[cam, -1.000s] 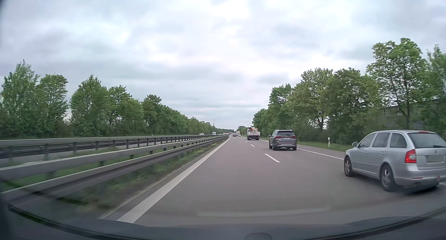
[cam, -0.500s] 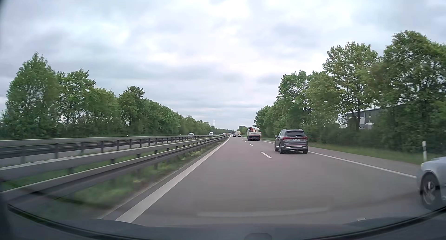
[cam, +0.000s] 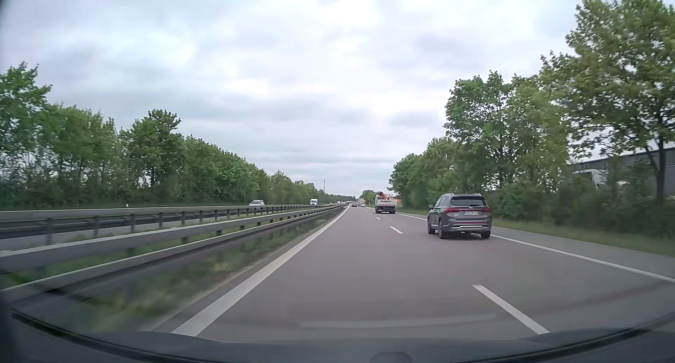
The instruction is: Follow the waypoints while adhering to traffic rules and regulations
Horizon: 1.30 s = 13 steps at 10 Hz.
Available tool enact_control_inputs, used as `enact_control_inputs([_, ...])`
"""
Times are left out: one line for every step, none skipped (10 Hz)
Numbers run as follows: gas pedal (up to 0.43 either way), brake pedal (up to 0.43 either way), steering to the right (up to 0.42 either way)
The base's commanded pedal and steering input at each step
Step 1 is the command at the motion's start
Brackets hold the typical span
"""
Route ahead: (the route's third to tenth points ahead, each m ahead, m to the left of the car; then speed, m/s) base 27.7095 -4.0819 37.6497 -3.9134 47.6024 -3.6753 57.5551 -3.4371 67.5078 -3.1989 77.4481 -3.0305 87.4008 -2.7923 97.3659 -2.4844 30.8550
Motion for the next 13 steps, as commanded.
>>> enact_control_inputs([0.260,0.000,0.000])
enact_control_inputs([0.260,0.000,0.000])
enact_control_inputs([0.260,0.000,0.000])
enact_control_inputs([0.260,0.000,0.000])
enact_control_inputs([0.240,0.000,0.001])
enact_control_inputs([0.228,0.000,0.000])
enact_control_inputs([0.228,0.000,0.000])
enact_control_inputs([0.228,0.000,0.000])
enact_control_inputs([0.228,0.000,-0.001])
enact_control_inputs([0.228,0.000,-0.001])
enact_control_inputs([0.228,0.000,0.000])
enact_control_inputs([0.228,0.000,0.000])
enact_control_inputs([0.228,0.000,0.000])
